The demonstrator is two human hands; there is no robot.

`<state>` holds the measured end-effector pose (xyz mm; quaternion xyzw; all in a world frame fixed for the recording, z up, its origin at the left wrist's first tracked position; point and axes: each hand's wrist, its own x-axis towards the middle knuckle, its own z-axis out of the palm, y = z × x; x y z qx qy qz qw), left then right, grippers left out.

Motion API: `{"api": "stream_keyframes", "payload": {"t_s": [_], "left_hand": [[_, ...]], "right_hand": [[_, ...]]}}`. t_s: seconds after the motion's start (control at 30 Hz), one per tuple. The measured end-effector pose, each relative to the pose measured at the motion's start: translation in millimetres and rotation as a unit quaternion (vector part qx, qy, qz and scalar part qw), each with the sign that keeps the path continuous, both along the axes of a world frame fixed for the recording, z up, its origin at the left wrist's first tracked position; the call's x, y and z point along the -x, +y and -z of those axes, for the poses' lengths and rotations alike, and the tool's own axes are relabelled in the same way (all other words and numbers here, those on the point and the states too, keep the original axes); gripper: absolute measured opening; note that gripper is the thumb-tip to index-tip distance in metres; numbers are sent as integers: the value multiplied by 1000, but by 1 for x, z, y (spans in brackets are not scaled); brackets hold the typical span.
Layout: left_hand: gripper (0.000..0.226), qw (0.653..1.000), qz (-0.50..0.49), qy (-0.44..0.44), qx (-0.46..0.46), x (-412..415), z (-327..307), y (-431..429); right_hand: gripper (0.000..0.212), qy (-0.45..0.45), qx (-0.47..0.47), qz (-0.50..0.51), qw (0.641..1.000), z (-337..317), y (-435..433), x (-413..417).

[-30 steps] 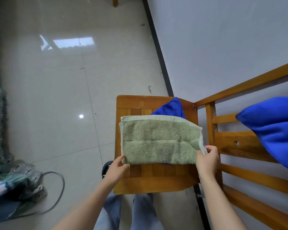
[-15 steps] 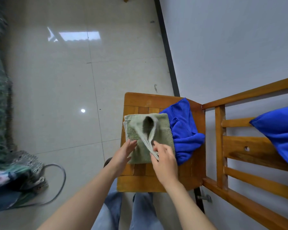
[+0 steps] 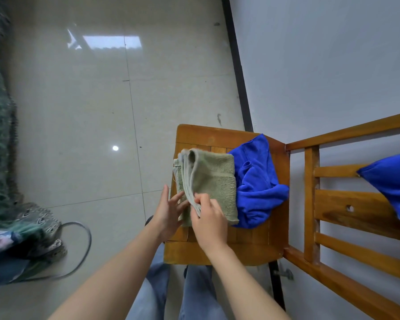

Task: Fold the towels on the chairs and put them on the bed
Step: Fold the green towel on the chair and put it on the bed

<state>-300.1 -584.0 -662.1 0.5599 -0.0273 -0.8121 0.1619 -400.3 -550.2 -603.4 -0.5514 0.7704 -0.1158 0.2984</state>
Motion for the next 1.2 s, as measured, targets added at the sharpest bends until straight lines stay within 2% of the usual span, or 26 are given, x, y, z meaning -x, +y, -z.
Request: {"api": "stream_keyframes", "payload": {"t_s": [0.07, 0.23, 0.3, 0.43, 0.5, 0.57, 0.67, 0.73, 0.8, 0.83, 0.87, 0.9, 0.93, 0.97, 1.0, 1.03, 1.07, 1.1, 1.2], "left_hand": [[74, 1000, -4, 9, 0, -1, 0, -1], [67, 1000, -12, -14, -4, -3, 6, -4], [66, 1000, -16, -21, 0, -3, 7, -5], [65, 1000, -12, -24, 7, -5, 6, -7], [55, 999, -13, -41, 11, -4, 4, -7], [43, 998, -11, -60, 10, -5, 2, -8], [37, 992, 39, -109, 42, -5, 3, -3], [43, 980, 80, -165, 79, -2, 4, 1], [64, 960, 135, -211, 128, 3, 2, 8], [72, 935, 186, -248, 170, 6, -1, 12], [77, 880, 275, -314, 226, 9, -6, 15], [79, 775, 379, -401, 307, 10, -9, 22], [78, 646, 460, -460, 400, 10, -7, 29], [72, 546, 498, -469, 483, 9, -5, 36], [64, 471, 521, -443, 557, 9, -1, 43], [59, 412, 543, -409, 607, 10, 2, 49], [58, 379, 566, -392, 618, 11, 4, 54], [58, 371, 600, -386, 595, 11, 7, 55], [56, 395, 651, -385, 521, 13, 13, 53]], "right_hand": [[20, -10, -72, -30, 997, 9, 4, 3], [20, -46, -14, -50, 998, 8, 1, 5], [20, -62, -19, -55, 996, 8, -1, 6], [38, -108, -129, -102, 981, 14, 4, 16], [44, -71, -140, -104, 982, 15, 8, 28], [52, 8, -114, -113, 987, 18, 13, 41], [56, 125, -111, -201, 965, 24, 21, 56], [68, 178, -135, -238, 945, 37, 31, 66], [79, 186, -166, -260, 933, 44, 37, 70], [80, 184, -173, -276, 927, 41, 35, 70], [78, 179, -177, -288, 924, 43, 34, 70], [74, 200, -175, -298, 917, 46, 31, 69], [74, 203, -168, -295, 918, 43, 27, 67], [76, 210, -157, -292, 920, 43, 26, 67], [80, 213, -141, -281, 925, 41, 26, 68], [82, 214, -135, -283, 925, 43, 29, 70], [83, 223, -122, -290, 923, 46, 32, 73], [86, 225, -123, -305, 917, 49, 36, 77], [91, 222, -109, -323, 913, 58, 45, 84]]}}
